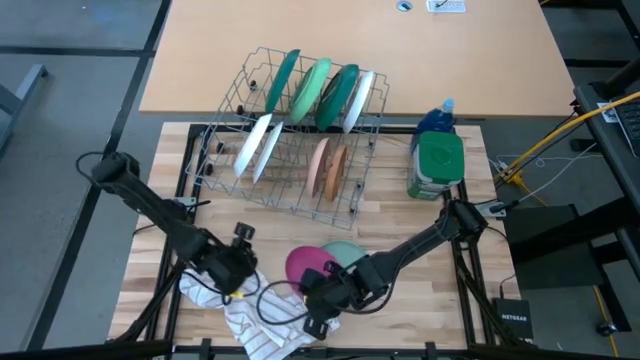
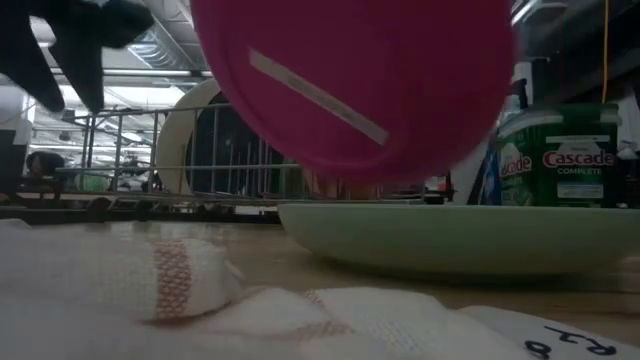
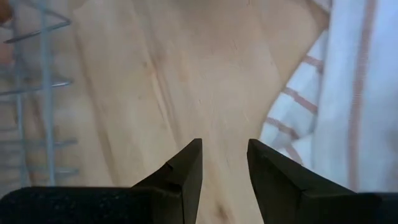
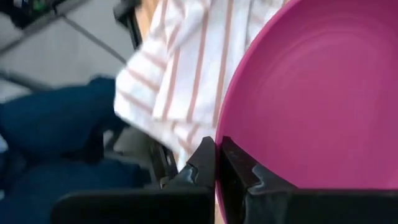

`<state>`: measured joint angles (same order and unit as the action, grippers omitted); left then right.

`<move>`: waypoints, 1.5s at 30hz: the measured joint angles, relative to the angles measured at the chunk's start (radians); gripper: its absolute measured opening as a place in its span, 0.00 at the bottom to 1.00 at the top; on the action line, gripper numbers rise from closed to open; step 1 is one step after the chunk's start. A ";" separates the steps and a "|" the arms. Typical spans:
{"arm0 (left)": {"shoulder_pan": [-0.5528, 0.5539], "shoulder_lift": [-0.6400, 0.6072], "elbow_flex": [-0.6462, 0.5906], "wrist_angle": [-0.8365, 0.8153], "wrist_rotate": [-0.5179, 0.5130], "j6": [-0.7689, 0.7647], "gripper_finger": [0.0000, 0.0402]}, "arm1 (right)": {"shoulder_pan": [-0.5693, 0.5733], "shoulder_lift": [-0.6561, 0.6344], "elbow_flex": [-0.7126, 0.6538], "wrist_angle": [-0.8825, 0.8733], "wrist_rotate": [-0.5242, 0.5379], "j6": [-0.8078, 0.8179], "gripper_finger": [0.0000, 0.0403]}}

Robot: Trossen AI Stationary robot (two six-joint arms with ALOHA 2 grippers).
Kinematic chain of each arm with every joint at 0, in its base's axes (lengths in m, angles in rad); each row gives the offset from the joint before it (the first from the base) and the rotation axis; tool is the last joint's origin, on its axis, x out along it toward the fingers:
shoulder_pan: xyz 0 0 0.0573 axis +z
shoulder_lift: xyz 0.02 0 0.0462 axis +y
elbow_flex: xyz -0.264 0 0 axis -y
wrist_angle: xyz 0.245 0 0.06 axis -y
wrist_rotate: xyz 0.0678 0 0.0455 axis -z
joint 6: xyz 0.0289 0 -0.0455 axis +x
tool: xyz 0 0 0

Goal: Sort dishes
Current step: Put the pink plate in the dish rack

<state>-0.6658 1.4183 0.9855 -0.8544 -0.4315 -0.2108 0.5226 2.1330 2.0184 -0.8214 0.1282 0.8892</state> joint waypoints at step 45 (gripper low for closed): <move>-0.127 -0.485 0.000 -0.270 -0.107 -0.133 0.29 | -0.496 -0.120 0.325 0.081 -0.091 -0.277 0.01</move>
<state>-0.7925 0.9333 0.9859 -1.1247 -0.5384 -0.3438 0.0261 2.0130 2.3432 -0.7403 0.0368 0.6119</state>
